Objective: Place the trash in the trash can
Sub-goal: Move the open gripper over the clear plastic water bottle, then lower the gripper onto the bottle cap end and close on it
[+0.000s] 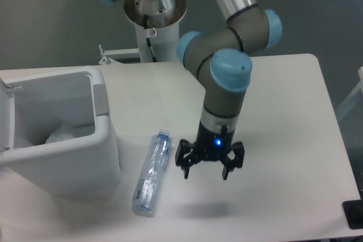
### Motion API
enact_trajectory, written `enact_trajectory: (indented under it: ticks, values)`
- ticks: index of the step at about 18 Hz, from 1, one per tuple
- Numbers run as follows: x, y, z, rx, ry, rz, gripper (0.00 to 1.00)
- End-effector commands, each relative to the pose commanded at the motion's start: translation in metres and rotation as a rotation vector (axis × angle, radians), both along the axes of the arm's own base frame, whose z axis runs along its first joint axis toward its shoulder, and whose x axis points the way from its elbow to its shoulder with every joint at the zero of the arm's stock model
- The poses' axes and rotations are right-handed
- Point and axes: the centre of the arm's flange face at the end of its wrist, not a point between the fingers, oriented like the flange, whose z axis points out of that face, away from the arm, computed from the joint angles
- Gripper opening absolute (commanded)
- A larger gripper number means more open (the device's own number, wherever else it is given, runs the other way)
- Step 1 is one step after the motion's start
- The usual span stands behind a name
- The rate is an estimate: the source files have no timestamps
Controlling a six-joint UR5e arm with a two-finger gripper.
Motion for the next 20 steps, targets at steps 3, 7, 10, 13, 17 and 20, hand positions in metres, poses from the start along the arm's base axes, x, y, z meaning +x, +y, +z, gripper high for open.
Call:
enact_trajectory:
  ticks: [3,7,10,13,17,20]
  values:
    - [0.016,0.022,-0.024,-0.029,-0.006,-0.057,1.00]
    - [0.053,0.044,-0.041,-0.093,0.020,-0.114,1.00]
    - [0.065,0.052,-0.051,-0.106,0.014,-0.134,1.00]
    - [0.083,0.057,-0.061,-0.142,0.025,-0.154,1.00]
    - [0.088,0.058,-0.070,-0.157,0.021,-0.161,1.00]
    - [0.090,0.059,-0.076,-0.162,0.016,-0.163,1.00]
